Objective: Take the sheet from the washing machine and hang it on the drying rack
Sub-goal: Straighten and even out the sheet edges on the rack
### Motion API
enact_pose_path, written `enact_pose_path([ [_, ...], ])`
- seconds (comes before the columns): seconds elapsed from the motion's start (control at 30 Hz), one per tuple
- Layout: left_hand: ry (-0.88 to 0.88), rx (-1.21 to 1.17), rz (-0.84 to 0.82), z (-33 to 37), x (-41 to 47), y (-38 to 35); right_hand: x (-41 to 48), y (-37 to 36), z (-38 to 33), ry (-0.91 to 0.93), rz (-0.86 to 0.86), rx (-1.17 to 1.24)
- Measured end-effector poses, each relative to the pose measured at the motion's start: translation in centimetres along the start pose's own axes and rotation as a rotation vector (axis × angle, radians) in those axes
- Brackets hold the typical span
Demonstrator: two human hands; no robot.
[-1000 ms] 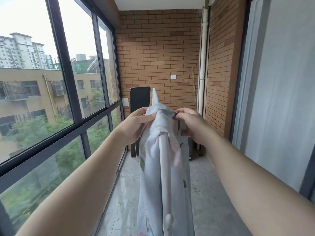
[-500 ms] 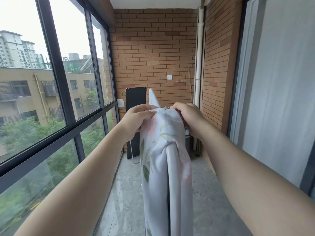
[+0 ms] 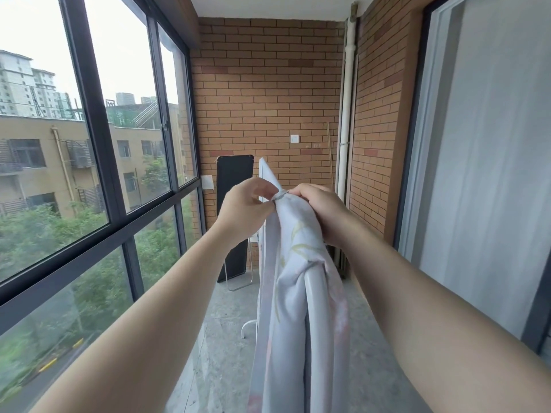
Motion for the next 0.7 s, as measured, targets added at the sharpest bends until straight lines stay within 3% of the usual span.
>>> enact_pose_path([
  [0.1,0.082,-0.169,-0.020,-1.0,0.6,-0.4,-0.1,-0.2,0.6,-0.048,0.030,0.074],
  [0.3,0.416,-0.816,-0.106,-4.7,0.2,-3.5,0.1,-1.2,1.6,-0.118,0.027,0.180],
  [0.7,0.523,-0.754,-0.148,-5.7,1.7,-4.8,-0.5,-0.7,1.1,-0.123,0.054,0.134],
])
Point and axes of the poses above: each hand's wrist, its own x-axis towards the middle knuckle, its own y-axis out of the back of the hand, z = x × y, the point moved 10 cm from there along x, towards the middle knuckle, and after that the axes turned 9 degrees about -z, right-handed, at the moved point
